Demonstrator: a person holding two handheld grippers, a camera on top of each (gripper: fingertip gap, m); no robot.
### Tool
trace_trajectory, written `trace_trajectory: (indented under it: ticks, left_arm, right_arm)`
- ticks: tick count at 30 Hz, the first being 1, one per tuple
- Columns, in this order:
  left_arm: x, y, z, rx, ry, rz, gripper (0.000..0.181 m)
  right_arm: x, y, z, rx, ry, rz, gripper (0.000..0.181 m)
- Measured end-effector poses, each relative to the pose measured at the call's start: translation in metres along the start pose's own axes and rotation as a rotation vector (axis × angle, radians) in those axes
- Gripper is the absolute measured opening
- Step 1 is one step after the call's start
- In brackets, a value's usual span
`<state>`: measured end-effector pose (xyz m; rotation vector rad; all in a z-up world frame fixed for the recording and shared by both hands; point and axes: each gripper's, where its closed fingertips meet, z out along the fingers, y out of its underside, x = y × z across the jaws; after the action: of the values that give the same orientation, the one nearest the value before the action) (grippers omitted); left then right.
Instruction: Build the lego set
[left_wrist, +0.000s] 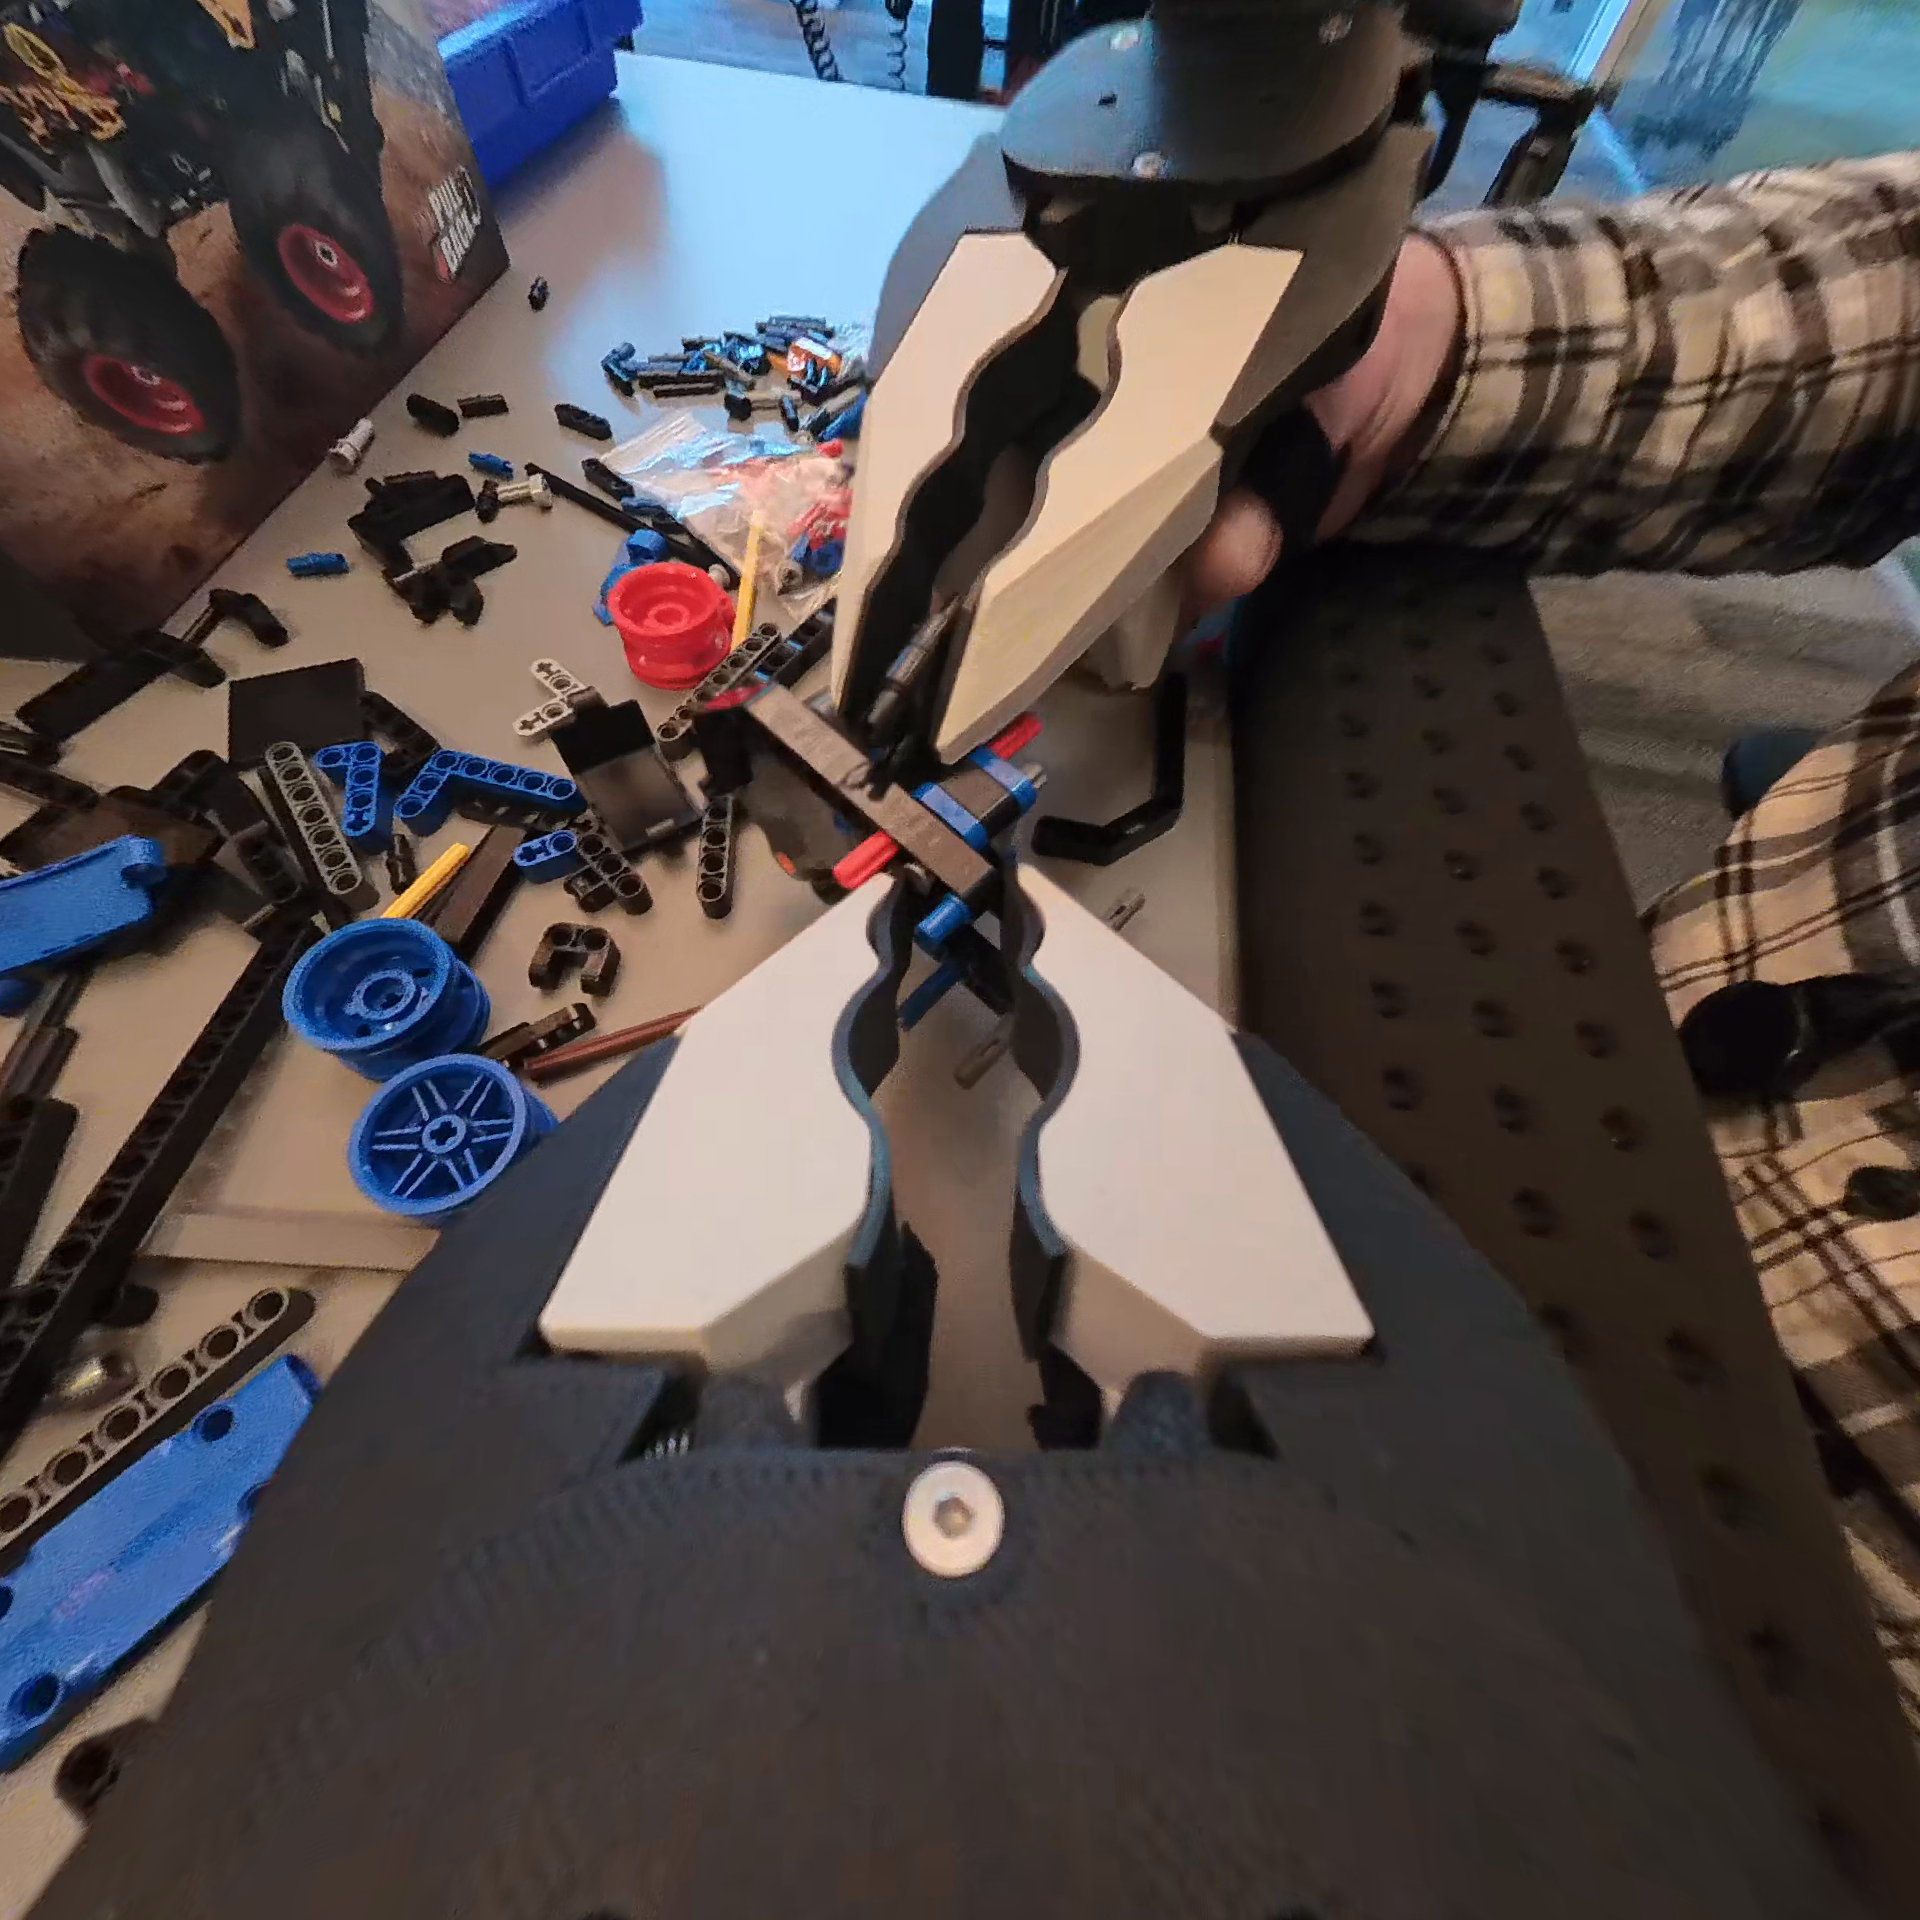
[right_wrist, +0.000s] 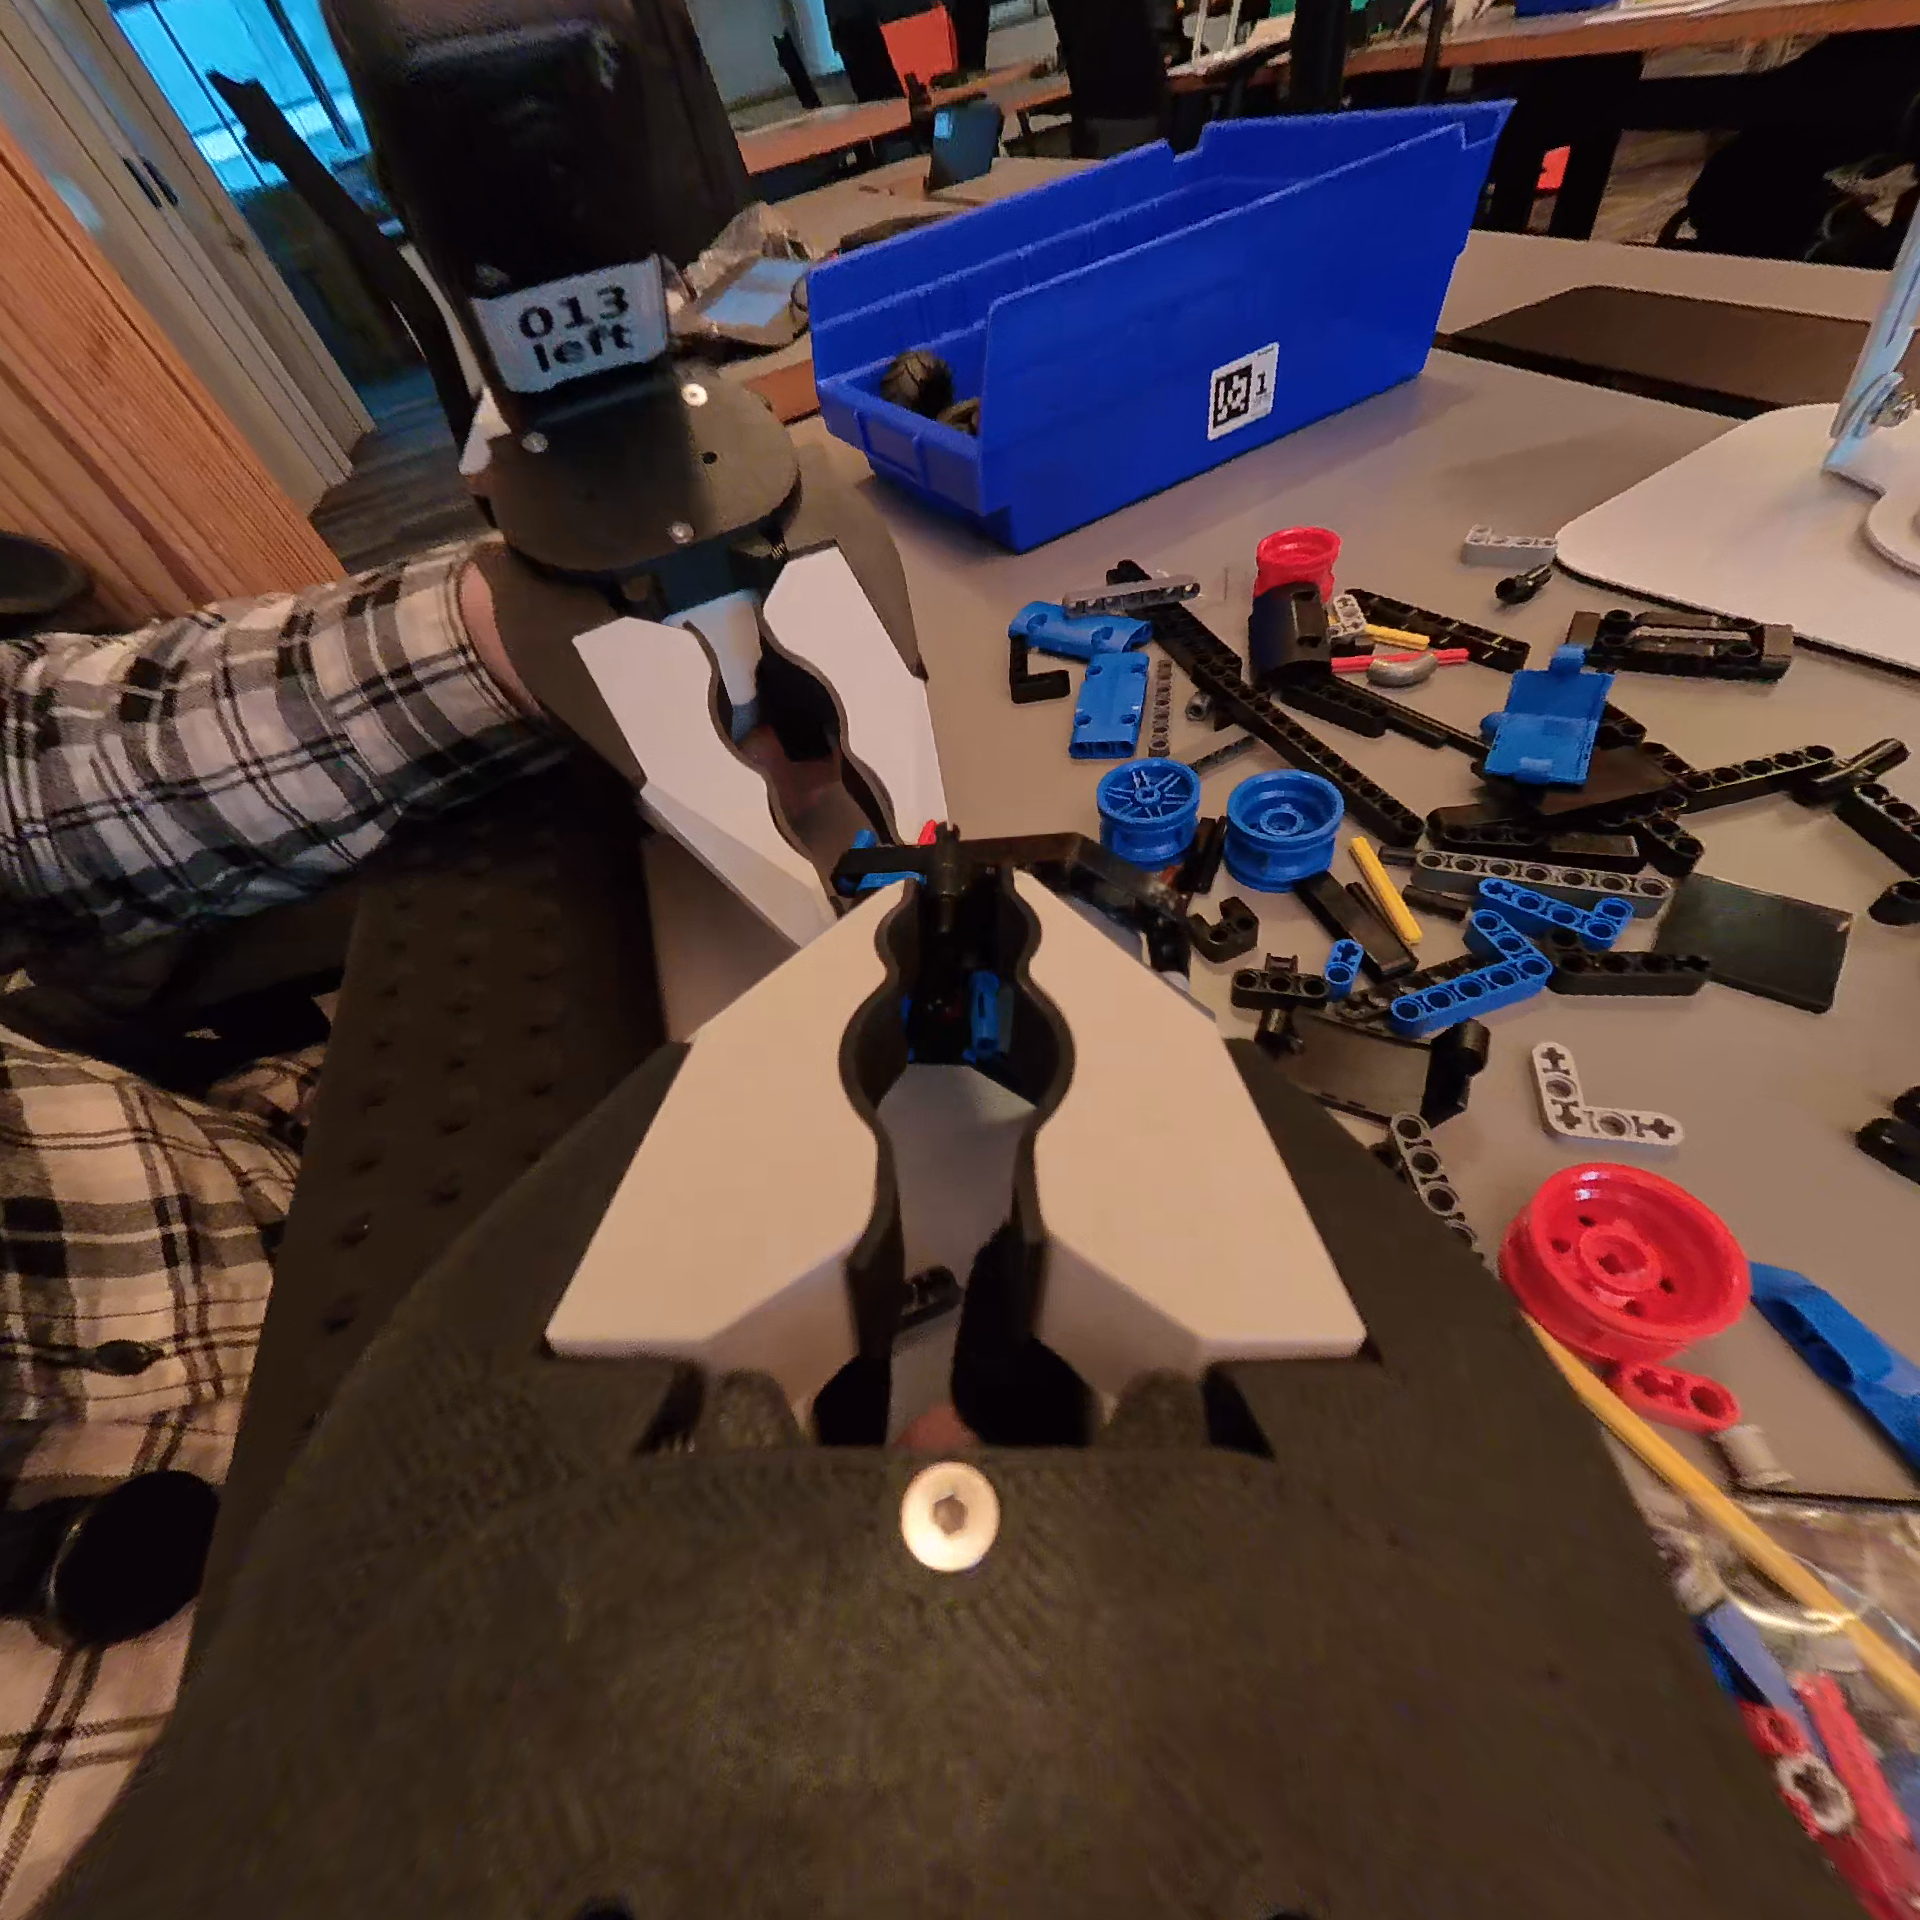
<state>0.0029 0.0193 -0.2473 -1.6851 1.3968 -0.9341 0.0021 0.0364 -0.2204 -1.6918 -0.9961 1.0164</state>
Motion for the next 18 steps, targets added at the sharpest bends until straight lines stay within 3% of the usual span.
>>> trace_trajectory:
  ticks: [18]
  left_arm:
    - [0.005,-0.022,-0.007,0.164,0.122,-0.151,0.012]
  right_arm:
    - [-0.005,-0.022,-0.010,0.106,0.078,-0.074,0.011]
